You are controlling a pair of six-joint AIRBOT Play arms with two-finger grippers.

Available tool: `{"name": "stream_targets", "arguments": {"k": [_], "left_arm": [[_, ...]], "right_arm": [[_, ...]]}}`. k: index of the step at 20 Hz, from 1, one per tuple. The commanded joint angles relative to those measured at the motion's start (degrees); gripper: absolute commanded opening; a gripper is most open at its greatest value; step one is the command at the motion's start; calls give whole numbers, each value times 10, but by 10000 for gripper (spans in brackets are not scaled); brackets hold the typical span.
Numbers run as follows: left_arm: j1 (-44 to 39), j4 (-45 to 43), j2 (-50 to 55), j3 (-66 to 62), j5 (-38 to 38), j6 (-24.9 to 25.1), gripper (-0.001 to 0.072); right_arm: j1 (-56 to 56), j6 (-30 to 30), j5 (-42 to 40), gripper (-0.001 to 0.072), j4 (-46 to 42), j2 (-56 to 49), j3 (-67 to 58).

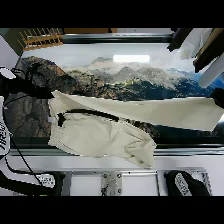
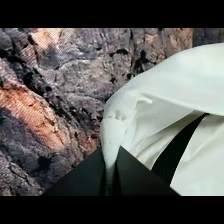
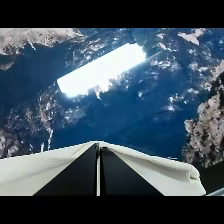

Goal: Fold the clothes and pants, and hang the long-sleeved shirts on hangers.

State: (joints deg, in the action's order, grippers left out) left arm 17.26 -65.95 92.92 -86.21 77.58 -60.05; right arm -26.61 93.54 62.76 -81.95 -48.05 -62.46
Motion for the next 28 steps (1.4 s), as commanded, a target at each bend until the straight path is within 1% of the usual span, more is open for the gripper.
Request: {"name": "stream_targets", "arguments": {"k": [1,3,5,6,8,9,10,11,12,13,15,16,17,19,20,22,23,24,26,28], "left_arm": [[0,0,0,-1,-2,0,20],[0,0,0,-1,-2,0,20],[0,0,0,-1,-2,0,20],[0,0,0,-1,-1,0,20],[0,0,0,-1,0,0,20],[0,0,0,-1,0,0,20],[0,0,0,-1,0,0,20],[0,0,0,-1,2,0,20],[0,0,0,-1,4,0,19],[0,0,0,-1,4,0,20],[0,0,0,-1,4,0,20],[0,0,0,-1,4,0,20],[0,0,0,-1,5,0,20],[0,0,0,-1,4,0,20],[0,0,0,-1,2,0,20],[0,0,0,-1,0,0,20],[0,0,0,-1,0,0,20],[0,0,0,-1,0,0,20],[0,0,0,-1,0,0,20],[0,0,0,-1,0,0,20]], "right_arm": [[1,8,68,10,-14,26,-13],[4,27,33,11,-14,-23,-13],[16,43,-41,11,-12,-126,-24],[23,49,-63,11,-9,-172,-40],[39,57,-87,12,-4,-272,-105],[44,57,-94,30,-3,-314,-143],[44,57,-94,197,7,-351,-182],[43,57,-89,487,26,-381,-219],[41,55,-81,615,37,-399,-247],[38,43,-77,612,35,-402,-259],[26,-31,-59,611,28,-390,-254],[16,-67,-35,611,15,-376,-232],[-1,-86,-12,611,1,-356,-193],[-52,-87,8,611,5,-320,-89],[-87,-76,8,611,19,-304,-28],[-155,-68,-17,611,88,-290,71],[-183,-75,-38,610,141,-289,109],[-197,-97,-64,609,190,-289,139],[-199,-120,-120,608,258,-290,182],[-178,-122,-174,581,284,-290,203]]}}
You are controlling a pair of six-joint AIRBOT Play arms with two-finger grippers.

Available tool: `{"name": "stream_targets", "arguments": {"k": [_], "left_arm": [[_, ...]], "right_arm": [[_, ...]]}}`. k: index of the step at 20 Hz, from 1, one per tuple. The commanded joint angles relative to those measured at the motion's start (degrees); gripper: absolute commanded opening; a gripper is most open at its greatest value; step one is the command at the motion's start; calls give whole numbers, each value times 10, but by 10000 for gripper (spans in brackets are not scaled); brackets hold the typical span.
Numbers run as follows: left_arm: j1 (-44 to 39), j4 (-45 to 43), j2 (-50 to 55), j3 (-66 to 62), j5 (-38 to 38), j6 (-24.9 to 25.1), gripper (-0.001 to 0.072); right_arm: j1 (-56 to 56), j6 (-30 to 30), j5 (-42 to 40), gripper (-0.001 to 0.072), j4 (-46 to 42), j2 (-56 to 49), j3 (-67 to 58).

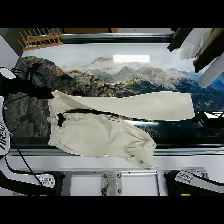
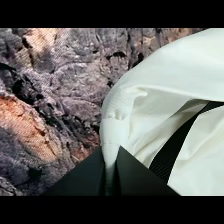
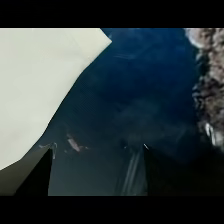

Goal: Fold the clothes and pants, and hang the long-sleeved shirts on hangers.

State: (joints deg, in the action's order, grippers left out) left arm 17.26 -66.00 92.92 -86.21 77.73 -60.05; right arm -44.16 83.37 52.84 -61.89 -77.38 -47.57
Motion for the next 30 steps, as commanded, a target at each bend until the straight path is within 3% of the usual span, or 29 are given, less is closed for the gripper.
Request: {"name": "stream_targets", "arguments": {"k": [1,8,9,10,11,14,20,25,30], "left_arm": [[0,0,0,-1,-2,0,20],[0,0,0,-1,-3,0,20],[0,0,0,-1,-3,0,20],[1,0,0,-1,-4,0,20],[1,0,0,-1,-7,0,20],[6,-3,-2,-2,-21,0,19],[54,-5,-77,-1,-24,1,18],[63,-5,-101,0,-3,11,19],[61,1,-43,-1,-36,11,19]], "right_arm": [[12,-20,-92,580,88,0,55],[131,-20,-198,577,139,-45,52],[139,-20,-203,475,141,-49,47],[145,-28,-203,221,139,-49,39],[146,-44,-194,22,139,-45,26],[140,-49,-132,12,79,-6,-45],[128,24,114,11,-206,166,-230],[128,49,193,10,-224,215,-248],[150,90,189,10,-224,103,-262]]}}
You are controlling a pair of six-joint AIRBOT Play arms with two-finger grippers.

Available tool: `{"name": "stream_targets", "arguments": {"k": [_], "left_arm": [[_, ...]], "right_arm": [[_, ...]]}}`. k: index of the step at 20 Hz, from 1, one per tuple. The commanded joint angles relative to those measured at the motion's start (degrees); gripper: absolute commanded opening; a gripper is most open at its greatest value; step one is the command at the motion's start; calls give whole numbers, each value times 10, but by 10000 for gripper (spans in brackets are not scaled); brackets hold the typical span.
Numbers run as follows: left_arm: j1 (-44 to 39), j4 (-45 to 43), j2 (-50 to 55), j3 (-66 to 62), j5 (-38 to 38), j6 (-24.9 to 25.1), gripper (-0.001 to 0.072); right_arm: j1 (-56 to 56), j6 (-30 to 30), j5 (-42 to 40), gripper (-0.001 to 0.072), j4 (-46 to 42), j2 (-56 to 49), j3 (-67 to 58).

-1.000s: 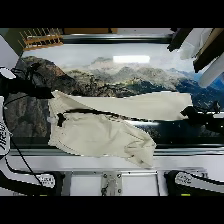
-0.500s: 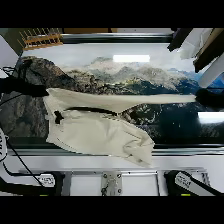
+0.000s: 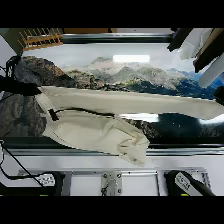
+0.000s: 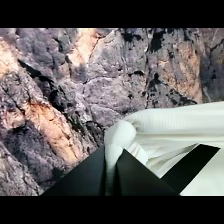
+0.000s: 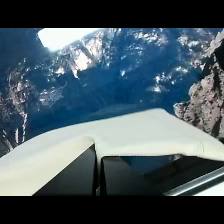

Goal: Fold the clothes and pants, and hang the long-sleeved shirts on hangers.

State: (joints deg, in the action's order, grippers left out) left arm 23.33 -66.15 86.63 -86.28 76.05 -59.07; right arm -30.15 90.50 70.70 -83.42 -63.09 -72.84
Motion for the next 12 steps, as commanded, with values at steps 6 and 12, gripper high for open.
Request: {"name": "stream_targets", "arguments": {"k": [6,12], "left_arm": [[-44,2,107,-51,-192,0,19],[-76,0,209,-195,-246,-114,683]], "right_arm": [[112,146,-146,10,-8,-291,-188],[139,218,-319,554,143,-419,-343]]}}
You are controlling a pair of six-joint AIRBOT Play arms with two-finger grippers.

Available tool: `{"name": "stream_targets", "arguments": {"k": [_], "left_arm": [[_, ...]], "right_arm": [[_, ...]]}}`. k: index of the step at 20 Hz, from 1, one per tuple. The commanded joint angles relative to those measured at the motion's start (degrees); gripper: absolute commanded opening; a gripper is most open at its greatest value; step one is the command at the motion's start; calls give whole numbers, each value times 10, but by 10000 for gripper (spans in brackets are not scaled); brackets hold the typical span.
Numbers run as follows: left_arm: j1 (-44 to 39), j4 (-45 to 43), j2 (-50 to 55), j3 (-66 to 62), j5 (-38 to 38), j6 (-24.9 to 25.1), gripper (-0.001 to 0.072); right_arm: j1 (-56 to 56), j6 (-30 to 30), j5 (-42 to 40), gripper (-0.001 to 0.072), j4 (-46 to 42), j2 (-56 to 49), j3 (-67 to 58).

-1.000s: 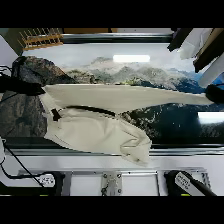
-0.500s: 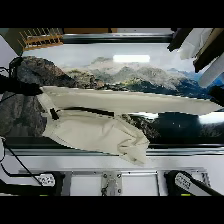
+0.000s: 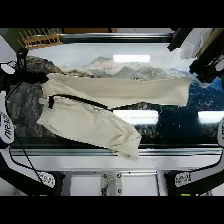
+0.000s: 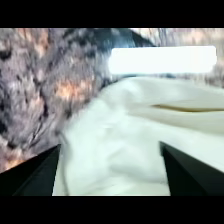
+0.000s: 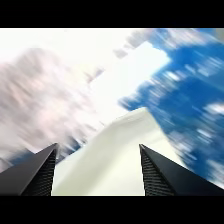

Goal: Fold the clothes and pants, and hang the long-sleeved shirts on hangers.

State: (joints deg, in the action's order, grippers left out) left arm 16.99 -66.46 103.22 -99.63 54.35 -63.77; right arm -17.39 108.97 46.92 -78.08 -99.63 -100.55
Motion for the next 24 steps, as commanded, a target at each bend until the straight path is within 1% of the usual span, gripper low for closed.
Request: {"name": "stream_targets", "arguments": {"k": [1,2,3,4,5,6,7,8,9,10,14,17,19,21,24], "left_arm": [[-11,0,49,-84,-22,-100,683],[-5,-1,52,-104,-9,-123,683],[6,-1,50,-122,14,-134,683],[19,-1,50,-140,51,-146,682],[35,-1,49,-155,103,-165,682],[51,0,46,-157,151,-173,682],[67,-1,37,-143,189,-172,681],[86,-1,18,-106,214,-172,681],[104,0,-9,-52,223,-172,593],[120,0,-38,8,221,-172,546],[183,1,-171,290,158,-172,545],[229,8,-231,451,108,-173,545],[254,36,-252,516,70,-172,545],[267,68,-258,553,40,-169,545],[254,103,-257,577,3,-143,545]], "right_arm": [[10,32,-78,553,88,-51,-72],[7,14,-68,553,87,-44,-72],[3,-22,-42,553,87,-31,-72],[0,-71,-10,552,80,-18,-72],[0,-123,37,520,62,-3,-71],[3,-164,87,486,45,14,-67],[7,-212,139,486,35,36,-52],[12,-238,172,486,35,61,-26],[18,-242,191,486,36,93,12],[24,-242,193,486,36,127,55],[62,-242,163,486,37,274,253],[93,-242,161,486,37,352,361],[110,-241,161,486,38,380,400],[119,-241,161,486,45,388,413],[119,-242,142,486,86,388,413]]}}
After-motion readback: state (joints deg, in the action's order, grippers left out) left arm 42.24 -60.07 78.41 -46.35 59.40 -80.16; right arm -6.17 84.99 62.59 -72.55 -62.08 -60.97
